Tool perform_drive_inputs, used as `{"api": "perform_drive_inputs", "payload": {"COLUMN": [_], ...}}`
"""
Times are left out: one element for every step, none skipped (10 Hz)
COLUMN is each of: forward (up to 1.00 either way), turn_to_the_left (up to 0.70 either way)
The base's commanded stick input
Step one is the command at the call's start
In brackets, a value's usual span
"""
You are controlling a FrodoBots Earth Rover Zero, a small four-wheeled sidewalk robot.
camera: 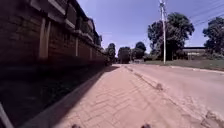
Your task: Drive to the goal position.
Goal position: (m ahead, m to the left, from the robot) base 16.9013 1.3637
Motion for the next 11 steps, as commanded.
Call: {"api": "perform_drive_inputs", "payload": {"forward": [0.3, 0.3, 0.3, 0.3, 0.3, 0.3, 0.3, 0.3, 0.3, 0.3, 0.3], "turn_to_the_left": [0.0, 0.0, 0.0, 0.0, 0.0, 0.0, 0.0, 0.0, 0.0, 0.0, 0.0]}}
